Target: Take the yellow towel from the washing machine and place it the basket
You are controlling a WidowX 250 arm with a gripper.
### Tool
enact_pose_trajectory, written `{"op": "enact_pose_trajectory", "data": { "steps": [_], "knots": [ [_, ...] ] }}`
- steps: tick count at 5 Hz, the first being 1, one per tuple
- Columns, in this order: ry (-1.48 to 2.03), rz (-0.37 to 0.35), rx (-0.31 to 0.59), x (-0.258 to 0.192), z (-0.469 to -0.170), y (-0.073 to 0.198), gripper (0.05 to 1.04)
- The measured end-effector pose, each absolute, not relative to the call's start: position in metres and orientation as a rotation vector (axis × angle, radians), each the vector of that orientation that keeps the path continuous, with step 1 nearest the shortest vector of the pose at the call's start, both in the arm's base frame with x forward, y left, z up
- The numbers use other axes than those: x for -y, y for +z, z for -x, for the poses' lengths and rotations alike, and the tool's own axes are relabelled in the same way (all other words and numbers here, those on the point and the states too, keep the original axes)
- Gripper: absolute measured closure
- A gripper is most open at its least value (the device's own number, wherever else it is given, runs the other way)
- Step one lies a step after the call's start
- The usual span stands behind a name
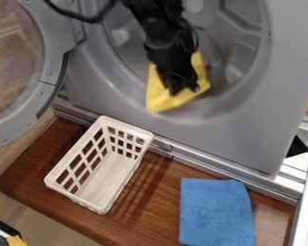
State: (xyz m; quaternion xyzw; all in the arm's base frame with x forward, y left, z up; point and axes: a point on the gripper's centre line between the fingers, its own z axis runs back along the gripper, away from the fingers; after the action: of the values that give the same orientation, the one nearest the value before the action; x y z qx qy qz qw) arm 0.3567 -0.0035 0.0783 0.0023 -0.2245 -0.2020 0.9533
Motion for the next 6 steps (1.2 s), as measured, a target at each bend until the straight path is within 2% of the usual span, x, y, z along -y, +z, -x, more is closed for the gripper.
{"op": "enact_pose_trajectory", "data": {
  "steps": [1, 2, 3, 4, 5, 6],
  "knots": [
    [-0.402, 0.012, 0.492, 0.004, -0.332, 0.101, 1.025],
    [-0.360, 0.033, 0.497, -0.010, -0.294, 0.102, 1.025],
    [-0.320, 0.061, 0.441, -0.021, -0.263, 0.078, 1.025],
    [-0.311, 0.038, 0.410, -0.025, -0.243, 0.061, 1.027],
    [-0.267, 0.019, 0.406, -0.031, -0.231, 0.046, 1.027],
    [-0.215, 0.010, 0.364, -0.041, -0.227, 0.028, 1.027]
  ]
}}
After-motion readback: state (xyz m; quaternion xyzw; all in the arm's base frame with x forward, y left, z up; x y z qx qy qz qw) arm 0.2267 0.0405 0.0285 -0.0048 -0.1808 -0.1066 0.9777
